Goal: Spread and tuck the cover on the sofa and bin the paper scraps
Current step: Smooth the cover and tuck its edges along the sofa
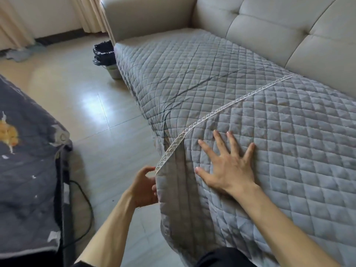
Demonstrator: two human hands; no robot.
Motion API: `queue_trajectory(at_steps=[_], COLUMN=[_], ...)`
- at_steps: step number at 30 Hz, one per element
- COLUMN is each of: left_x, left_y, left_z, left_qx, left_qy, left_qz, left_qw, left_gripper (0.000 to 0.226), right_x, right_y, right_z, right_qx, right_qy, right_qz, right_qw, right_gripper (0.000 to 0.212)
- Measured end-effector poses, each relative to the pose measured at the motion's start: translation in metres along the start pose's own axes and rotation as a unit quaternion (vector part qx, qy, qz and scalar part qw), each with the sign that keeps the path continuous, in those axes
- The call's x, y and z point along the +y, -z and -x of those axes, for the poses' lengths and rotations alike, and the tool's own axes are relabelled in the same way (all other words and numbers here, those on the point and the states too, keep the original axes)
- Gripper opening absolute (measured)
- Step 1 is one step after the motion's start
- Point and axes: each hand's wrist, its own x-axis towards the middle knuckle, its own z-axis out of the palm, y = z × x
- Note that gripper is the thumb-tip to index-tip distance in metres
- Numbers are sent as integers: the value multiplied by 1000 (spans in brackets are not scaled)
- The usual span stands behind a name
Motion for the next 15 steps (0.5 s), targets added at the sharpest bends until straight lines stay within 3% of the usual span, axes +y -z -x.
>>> queue_trajectory(at_steps=[3,5,8,10,11,13,15], left_x=[-5,-9,-23,-33,-39,-46,-41], left_y=[6,12,30,47,50,40,21], left_z=[2,-13,-36,-42,-45,-51,-60], left_qx=[-38,-5,187,343,381,401,384], left_qy=[17,-17,-148,-157,-158,-160,-160], left_qz=[-168,-370,-540,-588,-585,-522,-369], left_qw=[985,929,807,715,699,736,831], left_gripper=[18,33,27,24,19,13,19], right_x=[-4,-6,-12,-18,-22,-30,-39], right_y=[-5,-8,-16,-20,-21,-21,-21], right_z=[-7,-11,-3,7,10,14,13], right_qx=[7,7,-2,-12,-16,-20,-21], right_qy=[-1,-3,-2,7,14,25,36], right_qz=[11,18,27,22,19,2,-26], right_qw=[1000,1000,1000,1000,1000,999,999], right_gripper=[81,80,80,81,81,81,80])
